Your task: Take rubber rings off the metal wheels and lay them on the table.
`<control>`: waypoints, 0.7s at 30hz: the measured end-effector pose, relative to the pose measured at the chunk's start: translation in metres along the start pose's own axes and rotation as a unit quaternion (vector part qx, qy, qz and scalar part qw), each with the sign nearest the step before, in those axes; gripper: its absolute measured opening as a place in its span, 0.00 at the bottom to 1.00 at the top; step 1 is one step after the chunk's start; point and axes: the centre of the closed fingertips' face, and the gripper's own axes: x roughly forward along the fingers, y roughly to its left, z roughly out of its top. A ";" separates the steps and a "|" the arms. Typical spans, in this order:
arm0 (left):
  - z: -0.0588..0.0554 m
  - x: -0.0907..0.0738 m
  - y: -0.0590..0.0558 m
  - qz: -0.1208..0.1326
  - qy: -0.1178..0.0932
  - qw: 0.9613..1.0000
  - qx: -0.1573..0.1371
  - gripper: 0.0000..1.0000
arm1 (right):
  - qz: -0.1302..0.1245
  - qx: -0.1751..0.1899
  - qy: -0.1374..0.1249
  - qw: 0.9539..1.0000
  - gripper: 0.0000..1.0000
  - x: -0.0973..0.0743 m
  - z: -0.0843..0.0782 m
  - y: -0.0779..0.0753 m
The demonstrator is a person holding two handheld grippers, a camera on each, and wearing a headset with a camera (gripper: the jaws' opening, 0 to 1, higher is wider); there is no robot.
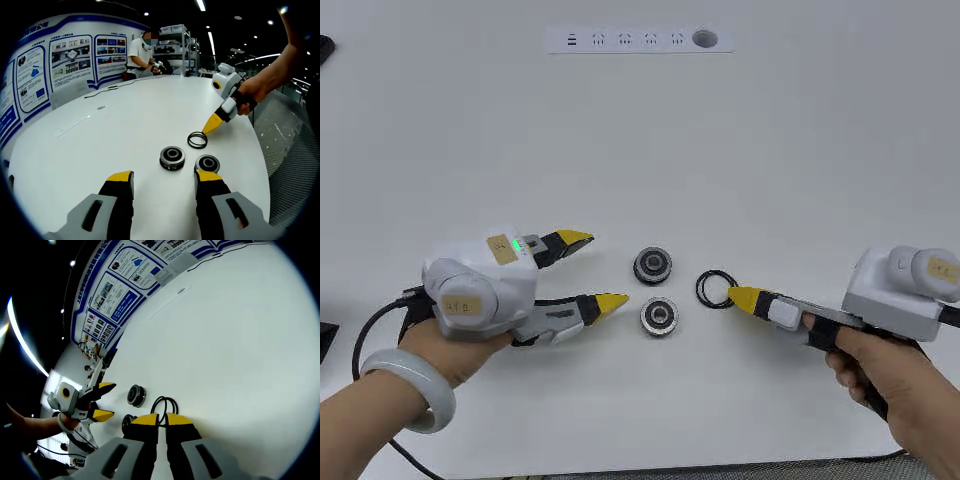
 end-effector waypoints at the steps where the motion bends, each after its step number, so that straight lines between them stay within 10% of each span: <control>1: 0.000 0.000 0.000 0.000 0.000 1.000 0.000 0.50 | 0.000 -0.003 0.001 1.000 0.07 0.000 0.000 0.001; 21: 0.007 0.001 -0.004 -0.002 -0.004 1.000 0.000 0.47 | -0.007 -0.033 0.000 0.999 0.11 -0.004 0.004 0.000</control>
